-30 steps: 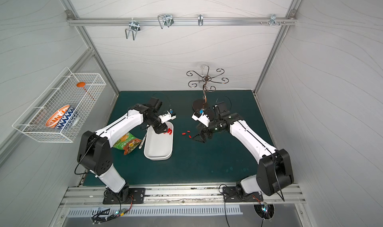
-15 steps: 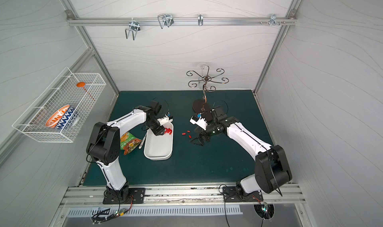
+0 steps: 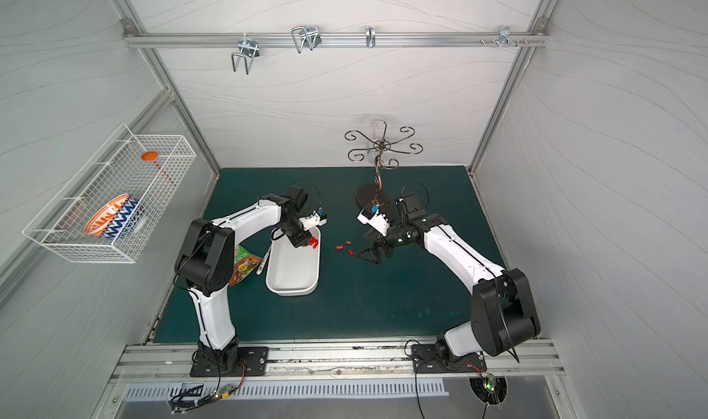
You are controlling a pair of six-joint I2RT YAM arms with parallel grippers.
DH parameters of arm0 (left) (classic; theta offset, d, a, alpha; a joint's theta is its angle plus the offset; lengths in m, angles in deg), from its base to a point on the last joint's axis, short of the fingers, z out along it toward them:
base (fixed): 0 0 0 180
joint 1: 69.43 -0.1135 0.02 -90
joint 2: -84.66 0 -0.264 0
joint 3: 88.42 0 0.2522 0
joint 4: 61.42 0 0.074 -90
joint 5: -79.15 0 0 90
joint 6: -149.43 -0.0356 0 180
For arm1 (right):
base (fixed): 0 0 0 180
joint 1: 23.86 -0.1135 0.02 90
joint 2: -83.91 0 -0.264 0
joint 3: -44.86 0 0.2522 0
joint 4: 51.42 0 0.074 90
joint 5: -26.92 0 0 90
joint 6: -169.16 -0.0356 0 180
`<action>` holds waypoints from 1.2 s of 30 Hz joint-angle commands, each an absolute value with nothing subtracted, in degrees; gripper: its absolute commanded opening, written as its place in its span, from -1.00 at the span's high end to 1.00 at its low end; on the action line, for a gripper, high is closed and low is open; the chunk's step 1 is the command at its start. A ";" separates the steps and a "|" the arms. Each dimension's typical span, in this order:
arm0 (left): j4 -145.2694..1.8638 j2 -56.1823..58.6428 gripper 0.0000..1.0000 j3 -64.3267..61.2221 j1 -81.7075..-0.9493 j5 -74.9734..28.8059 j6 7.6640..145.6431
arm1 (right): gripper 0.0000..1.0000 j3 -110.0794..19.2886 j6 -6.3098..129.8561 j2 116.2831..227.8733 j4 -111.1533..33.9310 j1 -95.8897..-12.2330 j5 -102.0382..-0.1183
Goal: Take the screw protection sleeves out of the storage box
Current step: Pick up the screw protection sleeve from the storage box.
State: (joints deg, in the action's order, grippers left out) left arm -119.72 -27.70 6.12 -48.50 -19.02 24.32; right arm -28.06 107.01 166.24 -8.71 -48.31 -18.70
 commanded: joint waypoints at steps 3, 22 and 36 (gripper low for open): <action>-119.72 -29.51 0.53 8.14 -48.09 -18.13 23.15 | -0.98 -27.68 106.94 164.70 -8.75 -47.81 -17.89; -118.95 -31.59 0.64 6.73 -47.63 -16.82 21.92 | -0.98 -27.81 106.84 164.95 -8.70 -47.68 -17.72; -120.10 -26.27 1.00 4.78 -48.24 -18.50 22.58 | -0.98 -28.03 106.83 165.32 -8.66 -47.60 -17.72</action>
State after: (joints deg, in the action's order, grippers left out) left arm -119.28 -29.23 5.59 -47.95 -16.92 22.16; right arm -28.06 107.01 166.24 -8.73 -47.98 -18.63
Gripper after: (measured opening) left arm 0.069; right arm 0.989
